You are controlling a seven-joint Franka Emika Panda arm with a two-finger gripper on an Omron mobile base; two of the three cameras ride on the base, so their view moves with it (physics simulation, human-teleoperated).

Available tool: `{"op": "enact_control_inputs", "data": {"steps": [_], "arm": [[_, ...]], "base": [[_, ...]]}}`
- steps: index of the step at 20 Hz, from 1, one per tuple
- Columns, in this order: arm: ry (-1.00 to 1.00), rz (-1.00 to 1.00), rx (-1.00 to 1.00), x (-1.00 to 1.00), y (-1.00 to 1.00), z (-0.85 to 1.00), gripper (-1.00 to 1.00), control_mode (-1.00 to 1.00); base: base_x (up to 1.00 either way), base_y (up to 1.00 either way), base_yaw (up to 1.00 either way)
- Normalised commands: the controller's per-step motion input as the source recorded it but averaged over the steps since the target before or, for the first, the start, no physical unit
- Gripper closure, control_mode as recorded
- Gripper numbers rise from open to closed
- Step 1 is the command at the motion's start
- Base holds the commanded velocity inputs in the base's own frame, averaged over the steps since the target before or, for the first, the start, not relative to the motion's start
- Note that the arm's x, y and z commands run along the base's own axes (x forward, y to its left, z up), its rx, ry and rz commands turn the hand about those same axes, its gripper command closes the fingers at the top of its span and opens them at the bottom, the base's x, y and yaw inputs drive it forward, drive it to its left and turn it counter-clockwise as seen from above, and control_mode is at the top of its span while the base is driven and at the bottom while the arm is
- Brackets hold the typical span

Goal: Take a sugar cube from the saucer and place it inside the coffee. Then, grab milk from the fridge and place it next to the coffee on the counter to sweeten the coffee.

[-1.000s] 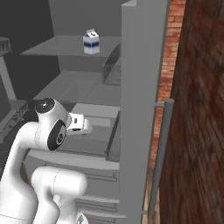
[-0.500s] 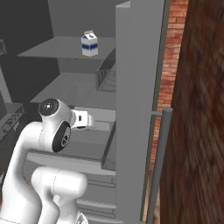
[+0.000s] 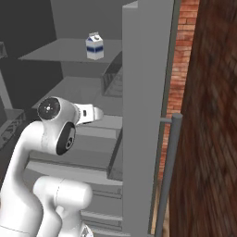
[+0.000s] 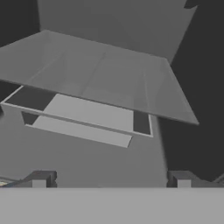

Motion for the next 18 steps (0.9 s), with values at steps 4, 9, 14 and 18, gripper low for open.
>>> {"op": "enact_control_inputs", "data": {"steps": [4,9,14,18], "arm": [[-0.06,-0.09,0.0,0.31,0.0,0.57,-1.0,-1.0],[-0.04,-0.17,0.0,0.26,0.02,0.55,-1.0,-1.0],[-0.09,-0.14,0.03,0.06,0.03,0.53,-1.0,-1.0],[-0.16,-0.05,0.1,0.0,0.0,0.41,-1.0,-1.0]], "base": [[0.0,0.0,0.0],[0.0,0.0,0.0],[0.0,0.0,0.0],[0.0,0.0,0.0]]}}
